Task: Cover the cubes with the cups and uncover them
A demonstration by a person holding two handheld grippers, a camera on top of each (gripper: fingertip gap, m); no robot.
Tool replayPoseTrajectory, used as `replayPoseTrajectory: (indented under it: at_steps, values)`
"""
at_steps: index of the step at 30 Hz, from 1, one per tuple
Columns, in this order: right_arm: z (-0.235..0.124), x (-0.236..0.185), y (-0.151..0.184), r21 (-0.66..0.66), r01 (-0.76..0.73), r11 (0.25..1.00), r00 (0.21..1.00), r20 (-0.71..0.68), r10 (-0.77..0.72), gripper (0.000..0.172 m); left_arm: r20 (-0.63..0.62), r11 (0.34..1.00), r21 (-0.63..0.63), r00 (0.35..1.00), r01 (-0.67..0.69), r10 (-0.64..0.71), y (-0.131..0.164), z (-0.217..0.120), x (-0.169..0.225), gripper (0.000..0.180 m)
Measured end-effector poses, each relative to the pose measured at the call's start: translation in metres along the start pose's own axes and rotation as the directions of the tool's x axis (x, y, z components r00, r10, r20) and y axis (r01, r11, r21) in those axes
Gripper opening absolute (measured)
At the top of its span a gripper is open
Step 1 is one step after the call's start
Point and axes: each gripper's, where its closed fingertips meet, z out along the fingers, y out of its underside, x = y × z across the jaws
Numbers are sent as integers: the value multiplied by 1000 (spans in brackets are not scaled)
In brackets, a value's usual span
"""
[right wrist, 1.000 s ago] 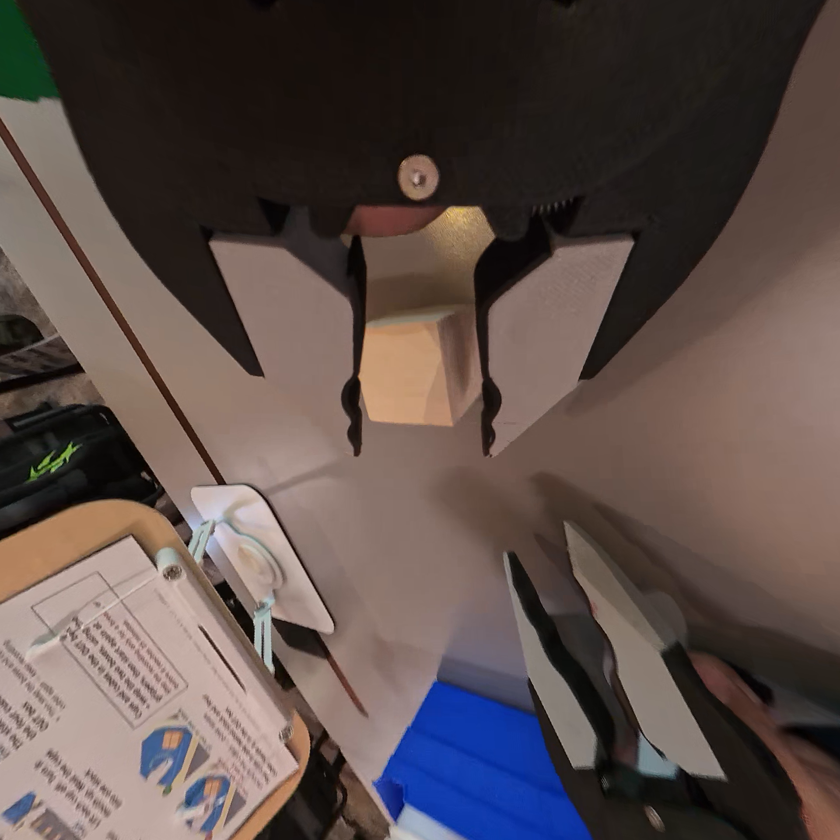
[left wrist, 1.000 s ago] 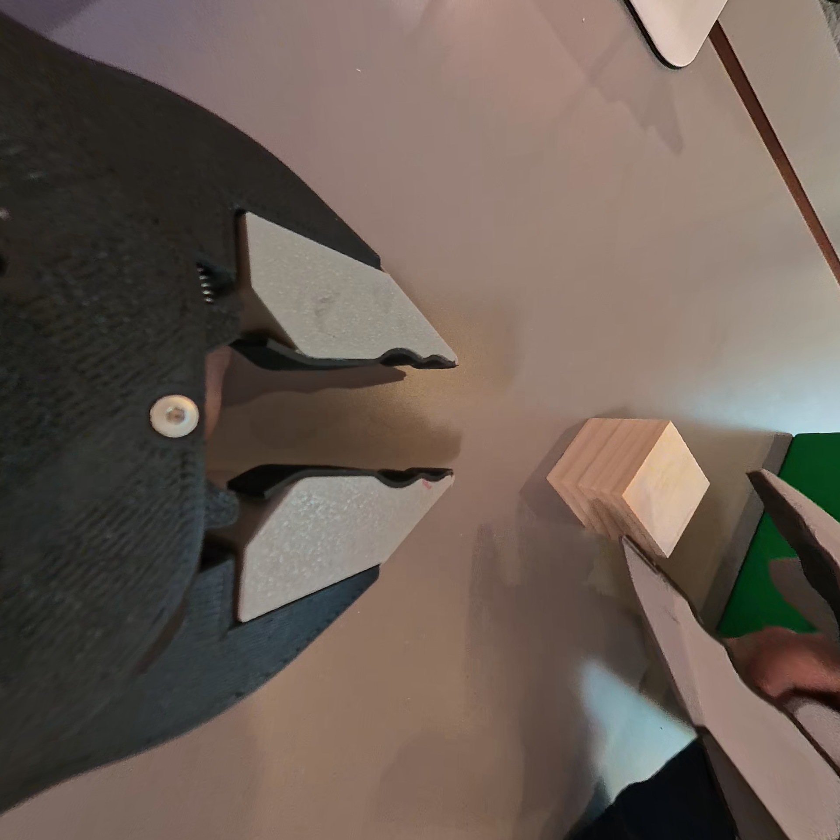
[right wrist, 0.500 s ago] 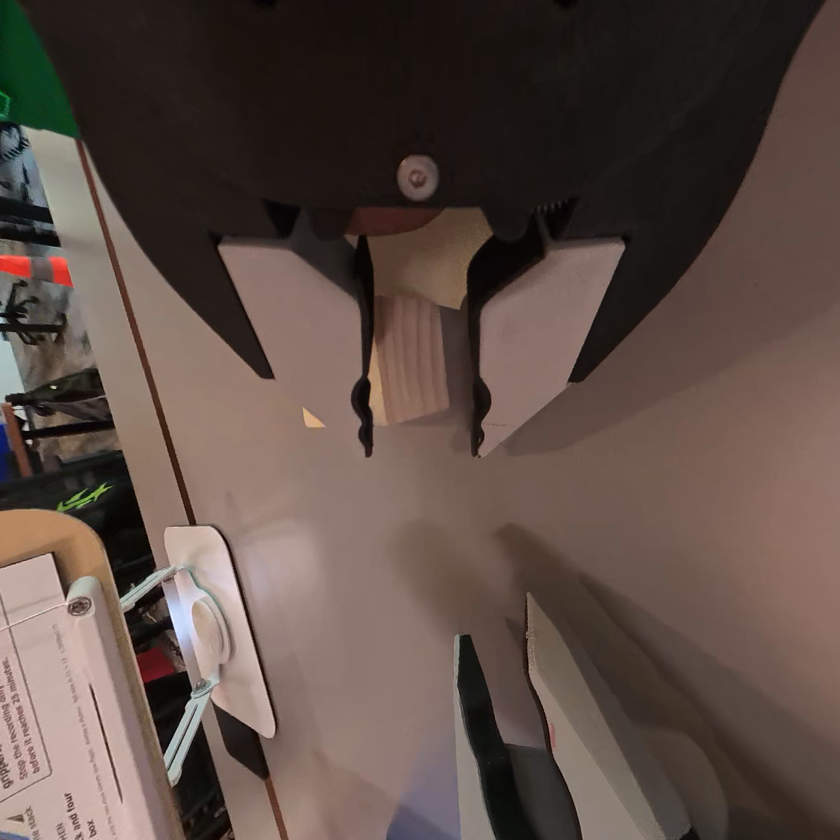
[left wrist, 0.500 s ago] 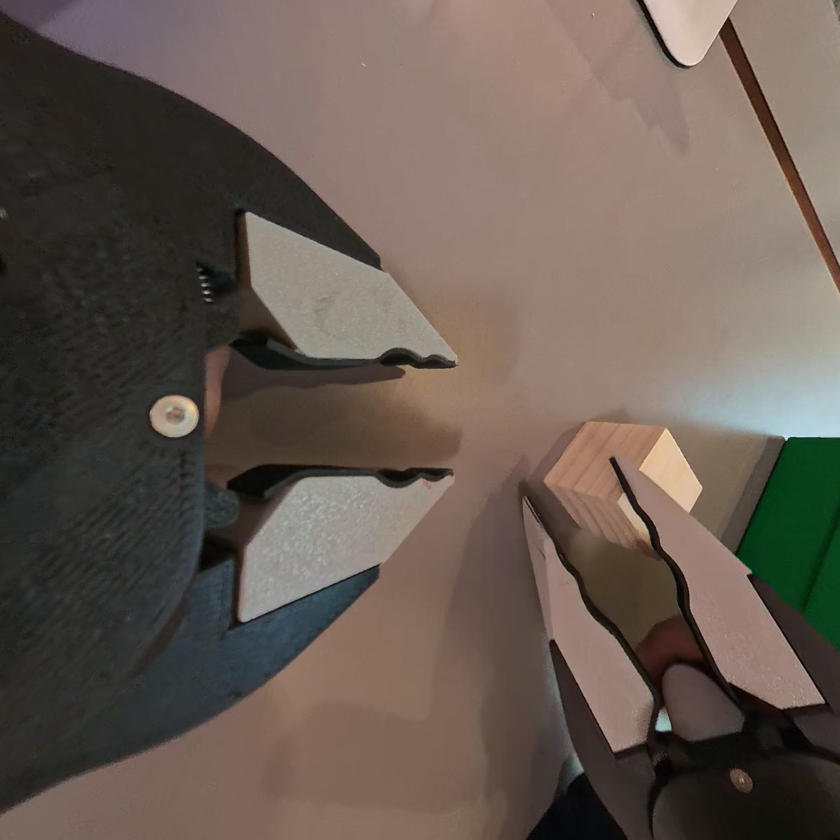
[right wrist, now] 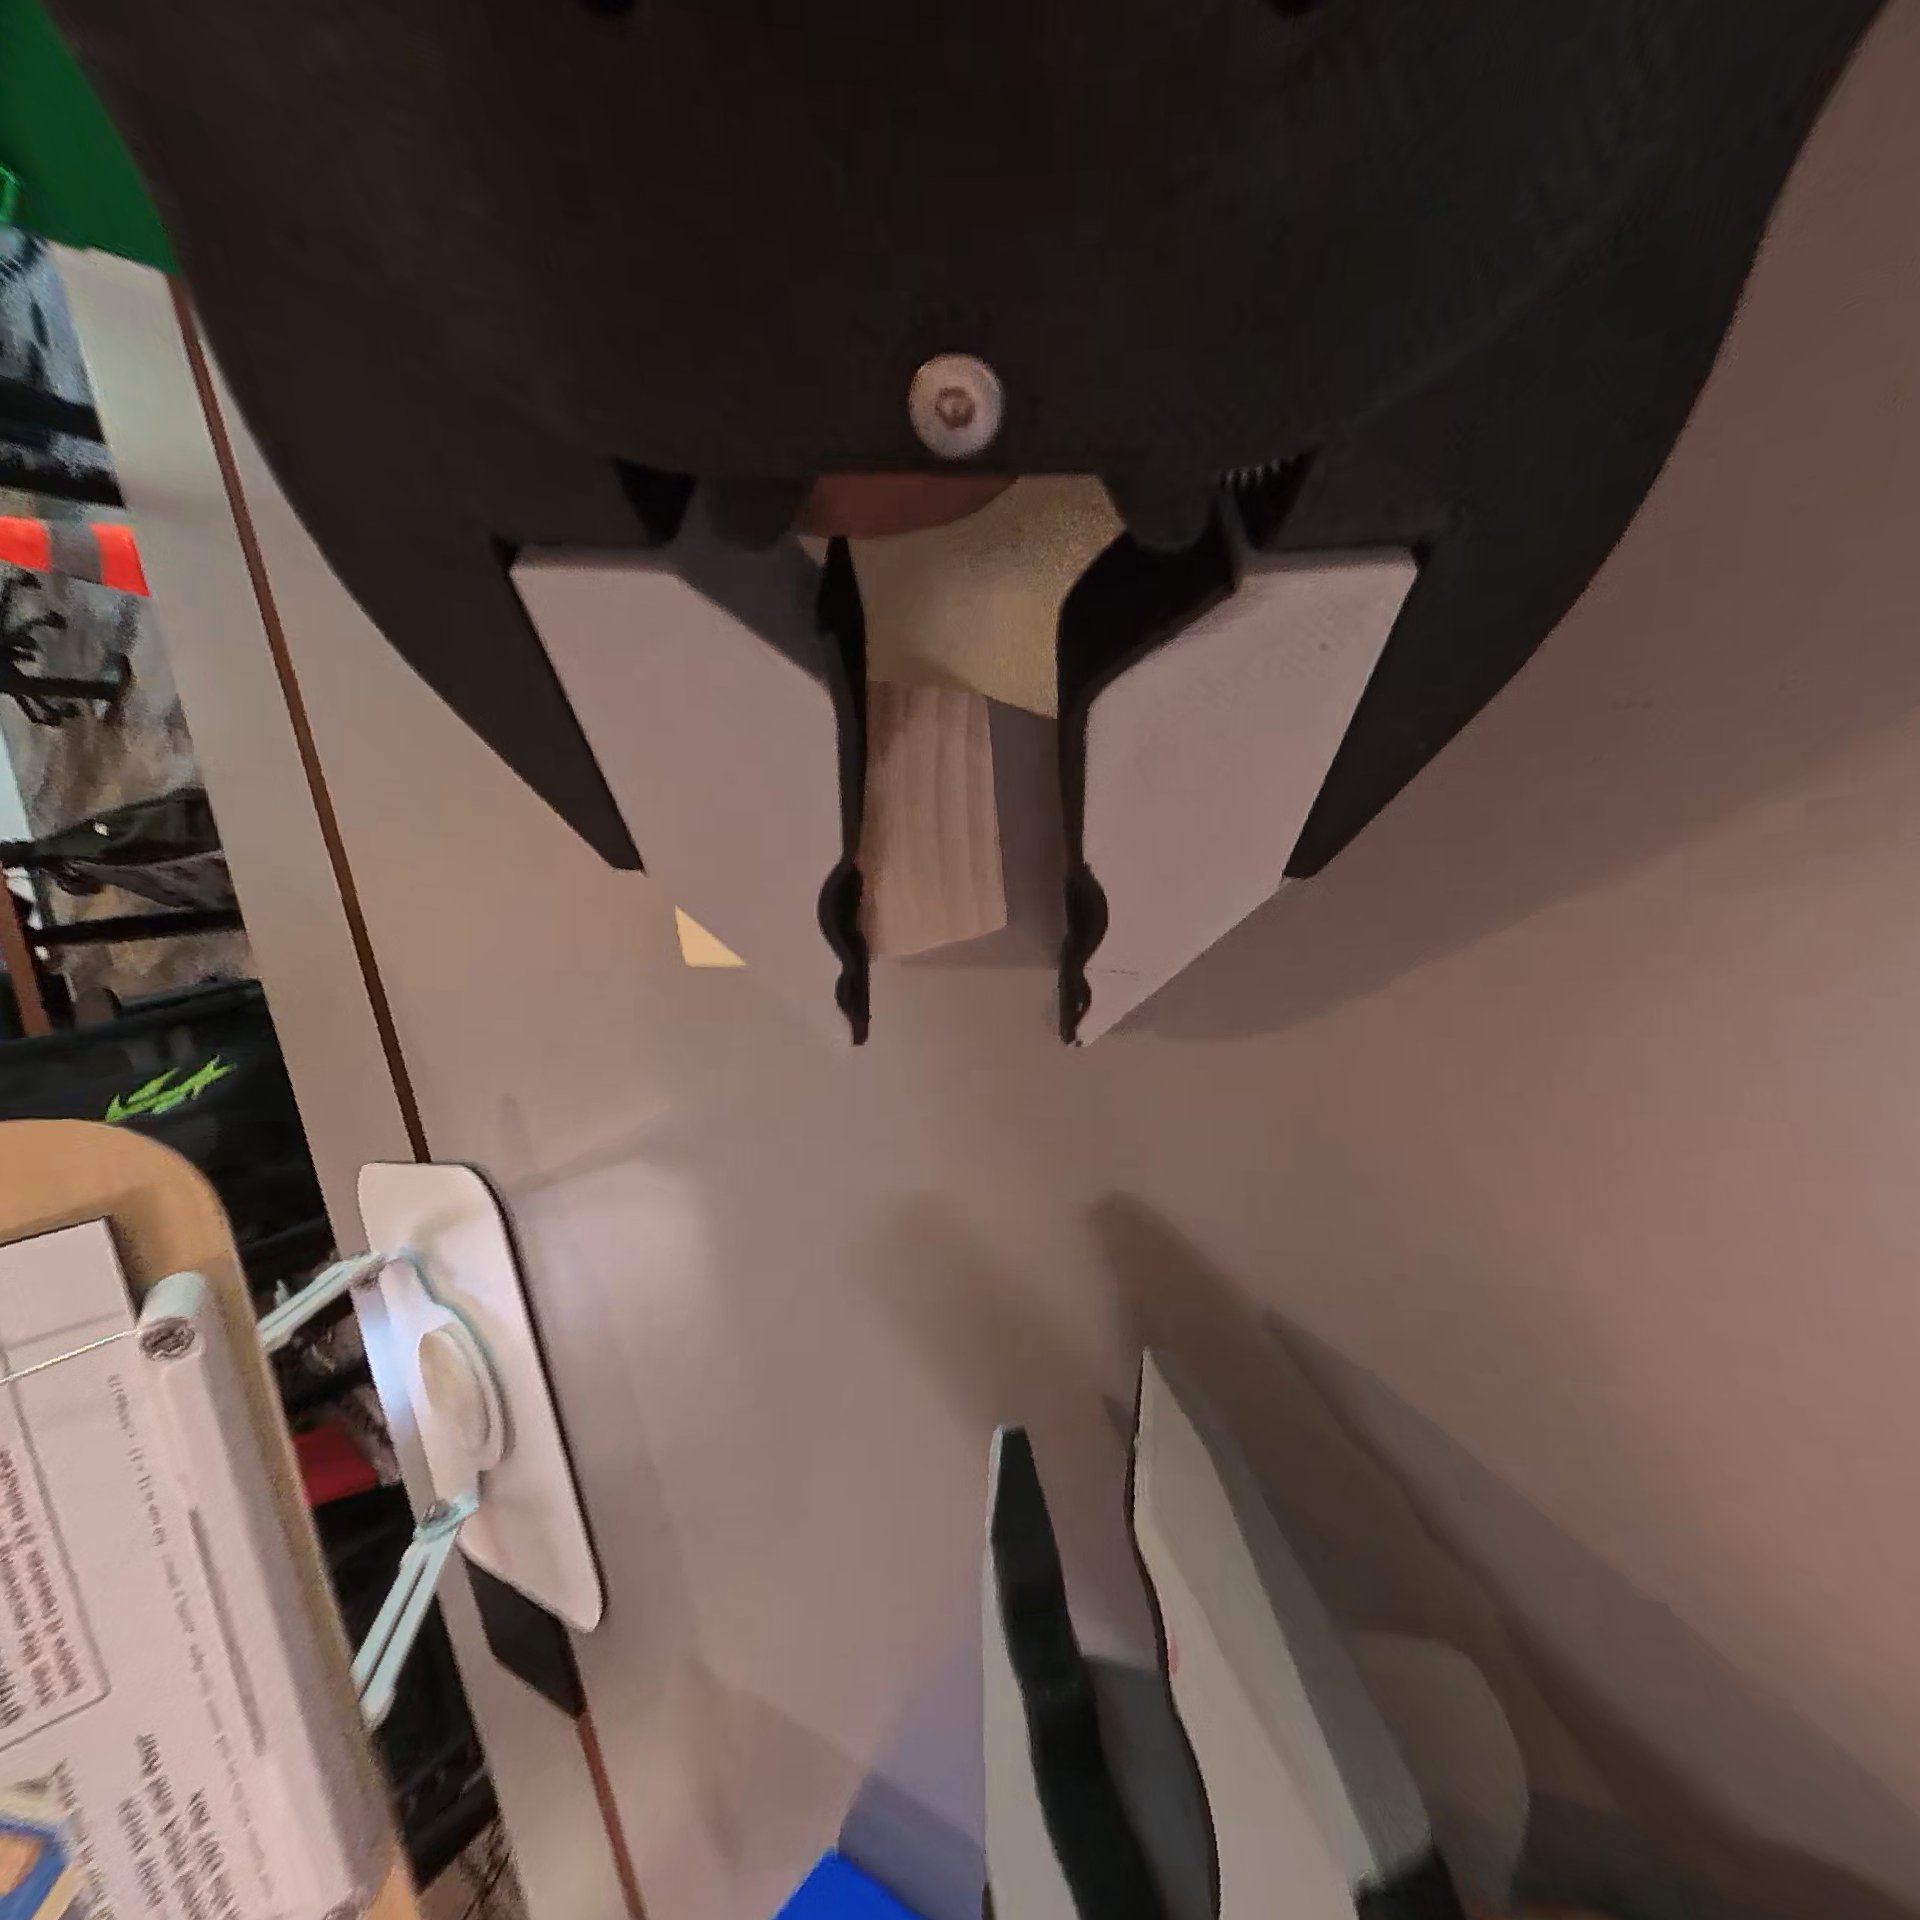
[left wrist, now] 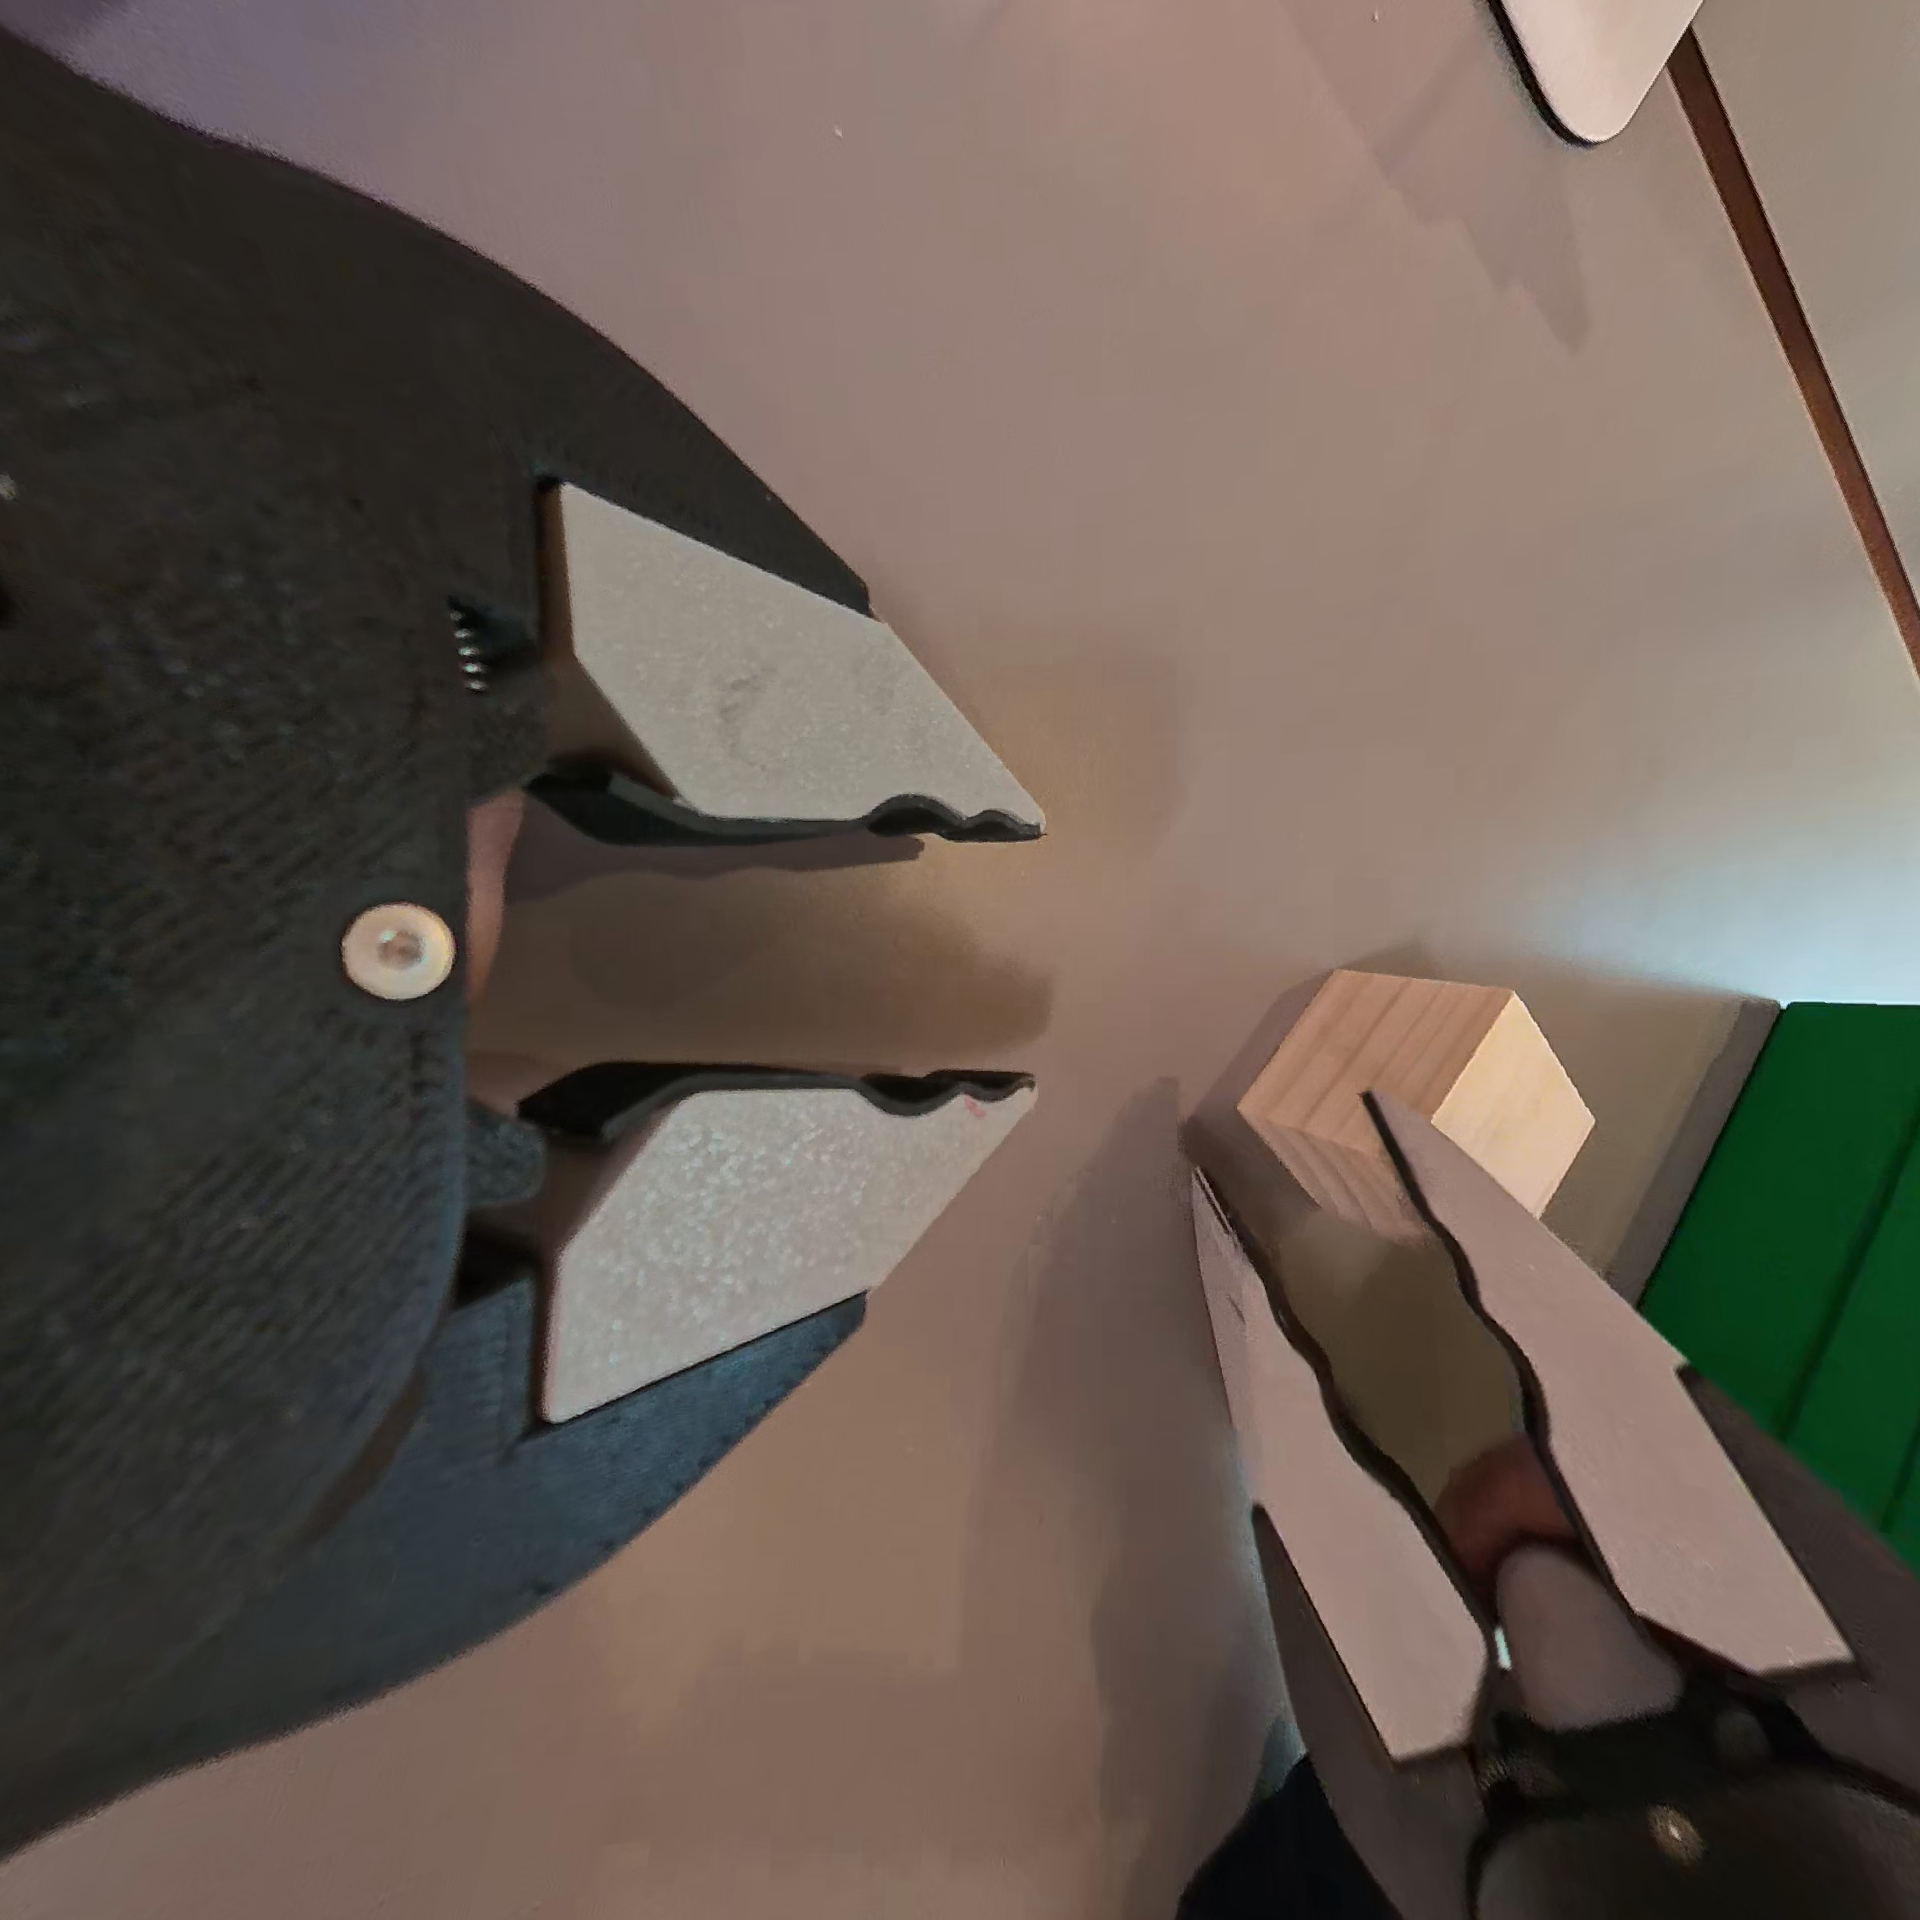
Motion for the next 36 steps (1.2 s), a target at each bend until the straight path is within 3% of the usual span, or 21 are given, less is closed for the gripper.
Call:
replayPoseTrajectory:
  at_steps: [5,7,13,18,21,27,31,33,36]
  values:
    - [-12,6,9,-12,-19,1000,1000,17,19,15,7,1000,7,1000,4,-4,-1,-1,-1,43]
    - [-22,17,3,42,-41,998,999,-17,41,24,6,1000,11,1000,4,-4,-1,-1,-1,43]
    - [-37,29,-36,258,-118,959,989,-52,136,26,12,1000,-4,1000,11,-11,1,1,-3,43]
    - [-30,30,-64,370,-161,915,970,-111,215,25,84,1000,-2,996,-5,5,2,-1,-3,46]
    - [-26,20,-78,426,-201,882,961,-87,262,25,180,996,78,983,34,-47,-4,-14,-8,49]
    - [-18,-14,-94,459,-344,819,938,133,320,29,332,952,272,915,140,-230,2,-71,-7,53]
    - [-11,-24,-96,429,-417,801,909,225,352,34,468,942,328,854,70,-226,-6,-141,-7,54]
    - [-7,-26,-96,413,-431,802,902,235,363,34,547,933,358,799,46,-249,-17,-185,-22,47]
    - [-2,-29,-95,402,-427,810,903,237,359,34,675,927,374,675,34,-298,-22,-249,-72,49]
